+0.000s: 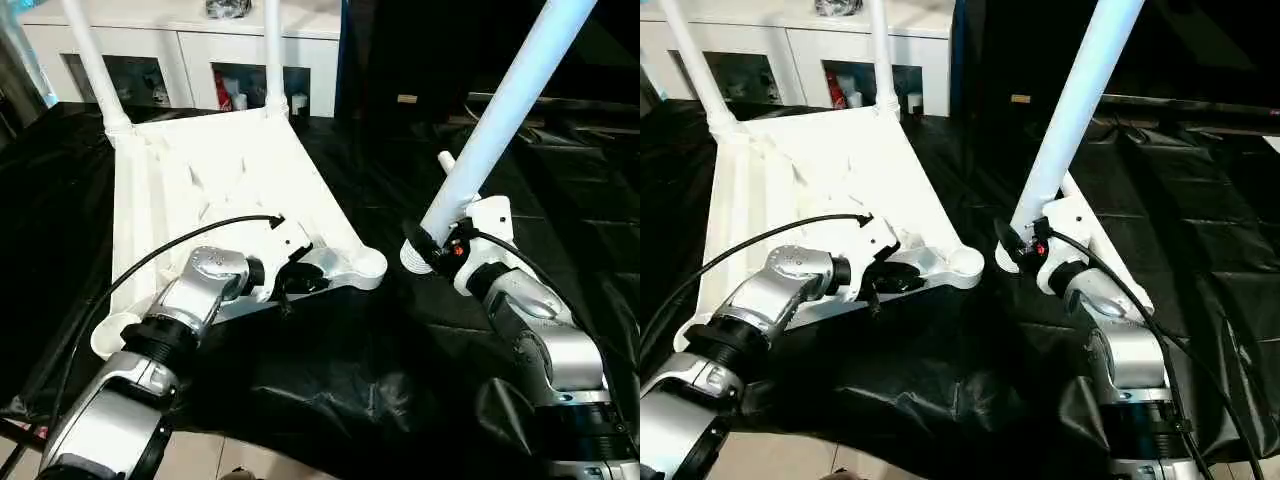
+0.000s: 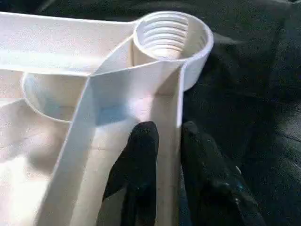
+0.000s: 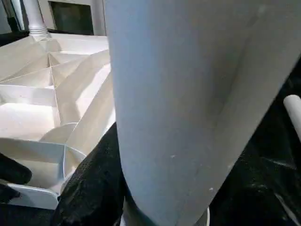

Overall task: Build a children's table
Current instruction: Insert table leg to table base

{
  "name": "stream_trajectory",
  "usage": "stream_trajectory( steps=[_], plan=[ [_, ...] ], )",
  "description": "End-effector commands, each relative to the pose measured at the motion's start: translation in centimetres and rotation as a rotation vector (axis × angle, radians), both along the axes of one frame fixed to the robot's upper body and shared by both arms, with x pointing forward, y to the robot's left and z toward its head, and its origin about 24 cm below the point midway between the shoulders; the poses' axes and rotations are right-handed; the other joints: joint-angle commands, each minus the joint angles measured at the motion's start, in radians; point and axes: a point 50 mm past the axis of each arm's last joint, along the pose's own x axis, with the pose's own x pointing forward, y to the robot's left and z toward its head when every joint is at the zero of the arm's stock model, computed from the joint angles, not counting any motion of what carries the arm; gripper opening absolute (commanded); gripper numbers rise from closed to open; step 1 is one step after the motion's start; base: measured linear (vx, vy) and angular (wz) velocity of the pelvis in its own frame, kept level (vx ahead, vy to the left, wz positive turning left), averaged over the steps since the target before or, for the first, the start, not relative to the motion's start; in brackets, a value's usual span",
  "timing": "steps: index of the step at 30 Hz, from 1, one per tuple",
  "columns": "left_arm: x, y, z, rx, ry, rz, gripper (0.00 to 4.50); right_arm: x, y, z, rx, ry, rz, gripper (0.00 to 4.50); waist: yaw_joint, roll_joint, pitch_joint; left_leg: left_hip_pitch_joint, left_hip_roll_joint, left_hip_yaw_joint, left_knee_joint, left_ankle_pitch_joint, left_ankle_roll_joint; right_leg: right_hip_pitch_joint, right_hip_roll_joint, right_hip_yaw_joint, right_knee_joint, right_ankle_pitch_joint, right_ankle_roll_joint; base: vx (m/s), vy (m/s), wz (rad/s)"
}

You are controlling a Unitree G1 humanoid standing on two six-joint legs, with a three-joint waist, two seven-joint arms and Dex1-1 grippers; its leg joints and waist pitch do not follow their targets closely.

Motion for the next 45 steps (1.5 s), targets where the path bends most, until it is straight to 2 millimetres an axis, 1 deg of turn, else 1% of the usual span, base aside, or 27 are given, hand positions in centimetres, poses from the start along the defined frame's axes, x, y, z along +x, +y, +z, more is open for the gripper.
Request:
stream_trajectory(
  steps=[1,3,4,9,10,13,14,15,16,17,18,19,21,23,24,25,26,28,29,30,32,35,37,39,40,43,45],
  plan=[
    [0.2,0.3,0.2,0.028,-0.002,-0.028,0.62,0.2,0.1,0.8,-0.003,-0.039,0.012,1.88,0.005,-0.004,-0.066,0.004,0.051,-0.020,-0.076,-0.145,0.033,0.058,-0.091,0.058,-0.082,-0.268,-0.165,0.000,0.000,0.00],
    [0.2,0.4,0.2,0.043,0.001,-0.042,0.48,0.2,0.1,0.8,-0.005,-0.039,0.016,1.88,0.006,-0.003,-0.067,0.004,0.053,-0.021,-0.076,-0.138,0.033,0.059,-0.093,0.058,-0.077,-0.238,-0.177,0.000,0.000,0.00],
    [0.2,0.5,0.2,0.055,0.004,-0.054,0.26,0.2,0.1,0.9,-0.005,-0.039,0.019,1.88,0.006,-0.004,-0.067,0.003,0.053,-0.021,-0.076,-0.136,0.035,0.059,-0.093,0.058,-0.077,-0.233,-0.178,0.000,0.000,0.00],
    [0.1,0.9,0.1,0.088,0.015,-0.081,0.06,0.2,0.6,0.9,0.011,-0.029,0.054,1.88,0.005,-0.004,-0.067,0.002,0.053,-0.020,-0.075,-0.135,0.037,0.061,-0.095,0.059,-0.077,-0.229,-0.184,0.000,0.000,0.00],
    [0.2,1.0,0.3,0.081,0.018,-0.081,0.02,0.1,1.1,1.1,0.038,-0.016,0.103,1.88,0.004,-0.001,-0.066,0.003,0.053,-0.020,-0.076,-0.143,0.038,0.060,-0.094,0.058,-0.079,-0.240,-0.185,0.000,0.000,0.00],
    [0.1,1.2,0.4,0.070,0.027,-0.096,0.00,0.0,1.9,1.5,0.114,0.016,0.181,1.88,0.004,-0.001,-0.066,0.004,0.055,-0.021,-0.076,-0.150,0.043,0.060,-0.094,0.058,-0.079,-0.242,-0.189,0.000,0.000,0.00],
    [-0.3,1.4,0.4,0.063,0.038,-0.116,0.00,-0.3,2.6,1.8,0.141,0.051,0.265,1.88,0.004,0.001,-0.065,0.005,0.055,-0.022,-0.078,-0.153,0.044,0.061,-0.094,0.058,-0.079,-0.244,-0.191,0.000,0.000,0.00],
    [-0.4,1.5,0.4,0.058,0.044,-0.125,0.00,-0.4,2.9,1.8,0.141,0.072,0.311,1.88,0.004,0.000,-0.067,0.005,0.056,-0.023,-0.078,-0.150,0.044,0.064,-0.094,0.057,-0.076,-0.234,-0.195,0.000,0.000,0.00],
    [-0.7,1.6,0.4,0.047,0.047,-0.140,0.00,-0.5,3.1,1.8,0.126,0.083,0.350,1.88,0.004,0.003,-0.067,0.005,0.059,-0.024,-0.078,-0.143,0.044,0.063,-0.094,0.058,-0.072,-0.216,-0.204,0.000,0.000,0.00],
    [-1.2,1.5,0.6,0.028,0.041,-0.183,0.00,-0.5,3.3,1.8,0.102,0.095,0.390,1.88,0.004,-0.002,-0.066,0.007,0.061,-0.020,-0.078,-0.145,0.043,0.057,-0.094,0.059,-0.075,-0.209,-0.205,0.000,0.000,0.00],
    [-1.2,1.5,0.6,0.028,0.041,-0.183,0.00,-0.5,3.3,1.8,0.102,0.095,0.390,1.88,0.006,0.000,-0.067,0.007,0.063,-0.023,-0.077,-0.143,0.038,0.059,-0.098,0.059,-0.069,-0.202,-0.212,0.000,0.000,0.00],
    [-1.8,1.6,0.7,0.020,0.036,-0.224,0.00,-0.3,3.4,1.7,0.084,0.109,0.411,1.88,0.007,-0.003,-0.067,0.006,0.062,-0.020,-0.078,-0.135,0.035,0.059,-0.097,0.060,-0.070,-0.200,-0.212,0.000,0.000,0.00],
    [-2.3,1.8,0.8,0.032,0.030,-0.254,0.00,0.1,3.5,1.4,0.055,0.134,0.423,1.88,0.007,0.000,-0.067,0.006,0.062,-0.021,-0.079,-0.129,0.030,0.057,-0.097,0.060,-0.066,-0.191,-0.217,0.000,0.000,0.00],
    [-2.8,2.0,0.8,0.045,0.028,-0.268,0.00,0.4,3.7,1.1,0.031,0.168,0.434,1.88,0.009,-0.005,-0.064,0.009,0.062,-0.017,-0.078,-0.134,0.025,0.053,-0.096,0.061,-0.069,-0.215,-0.214,0.000,0.000,0.00],
    [-2.8,2.0,0.8,0.046,0.030,-0.267,0.00,0.5,3.7,1.0,0.028,0.175,0.435,1.88,0.010,-0.003,-0.064,0.008,0.063,-0.019,-0.079,-0.136,0.022,0.054,-0.098,0.061,-0.067,-0.220,-0.215,0.000,0.000,0.00],
    [-3.0,2.1,0.8,0.049,0.033,-0.263,0.00,0.6,3.8,0.9,0.024,0.193,0.440,1.88,0.013,-0.001,-0.063,0.010,0.062,-0.018,-0.079,-0.143,0.016,0.052,-0.096,0.061,-0.070,-0.236,-0.207,0.000,0.000,0.00],
    [-3.1,2.3,0.8,0.049,0.035,-0.256,0.00,0.8,4.0,0.5,0.021,0.220,0.450,1.88,0.016,-0.009,-0.063,0.008,0.061,-0.018,-0.079,-0.137,0.015,0.055,-0.097,0.061,-0.068,-0.240,-0.201,0.000,0.000,0.00],
    [-3.3,2.5,0.9,0.050,0.034,-0.246,0.00,0.9,4.3,-0.1,0.017,0.262,0.475,1.88,0.018,-0.011,-0.063,0.007,0.062,-0.019,-0.081,-0.132,0.014,0.055,-0.098,0.060,-0.069,-0.245,-0.200,0.000,0.000,0.00],
    [-3.3,2.6,0.9,0.055,0.030,-0.238,0.00,0.9,4.5,-0.2,0.005,0.277,0.495,1.88,0.020,-0.013,-0.063,0.007,0.061,-0.018,-0.079,-0.131,0.013,0.054,-0.099,0.061,-0.069,-0.248,-0.193,0.000,0.000,0.00],
    [-3.3,2.6,0.9,0.055,0.030,-0.238,0.00,0.9,4.5,-0.2,0.005,0.277,0.495,1.88,0.020,-0.012,-0.062,0.010,0.062,-0.018,-0.081,-0.129,0.012,0.052,-0.097,0.060,-0.068,-0.242,-0.192,0.000,0.000,0.00],
    [-3.3,2.8,0.9,0.064,0.023,-0.221,0.00,0.7,4.9,0.0,0.003,0.285,0.537,1.88,0.022,-0.013,-0.063,0.010,0.062,-0.017,-0.081,-0.122,0.011,0.053,-0.096,0.061,-0.066,-0.221,-0.192,0.000,0.000,0.00],
    [-3.3,2.8,1.0,0.066,0.019,-0.214,0.00,0.7,5.1,0.4,0.007,0.277,0.549,1.88,0.024,-0.015,-0.064,0.009,0.062,-0.017,-0.080,-0.110,0.014,0.055,-0.096,0.061,-0.062,-0.185,-0.200,0.000,0.000,0.00],
    [-3.3,2.8,1.0,0.066,0.017,-0.210,0.00,0.7,5.2,0.6,0.009,0.273,0.554,1.88,0.024,-0.016,-0.063,0.009,0.060,-0.017,-0.080,-0.114,0.012,0.055,-0.096,0.062,-0.064,-0.193,-0.199,0.000,0.000,0.00],
    [-3.3,2.8,1.1,0.068,0.017,-0.208,0.00,0.7,5.2,0.7,0.011,0.271,0.559,1.88,0.024,-0.010,-0.062,0.009,0.060,-0.018,-0.080,-0.120,0.007,0.056,-0.097,0.062,-0.065,-0.209,-0.197,0.000,0.000,0.00],
    [-3.3,2.7,1.1,0.069,0.017,-0.206,0.00,0.7,5.2,0.8,0.013,0.271,0.562,1.88,0.024,-0.013,-0.063,0.009,0.061,-0.018,-0.080,-0.124,0.003,0.056,-0.097,0.062,-0.066,-0.213,-0.194,0.000,0.000,0.00],
    [-3.3,2.7,1.1,0.070,0.014,-0.205,0.00,0.6,5.1,0.7,0.012,0.269,0.565,1.88,0.024,-0.015,-0.064,0.007,0.059,-0.018,-0.079,-0.114,0.005,0.057,-0.095,0.062,-0.064,-0.202,-0.192,0.000,0.000,0.00],
    [-3.3,2.7,1.1,0.070,0.013,-0.204,0.00,0.6,5.0,0.7,0.010,0.267,0.562,1.88,0.024,-0.013,-0.064,0.008,0.059,-0.018,-0.079,-0.110,0.005,0.057,-0.095,0.061,-0.064,-0.193,-0.195,0.000,0.000,0.00]
  ],
)
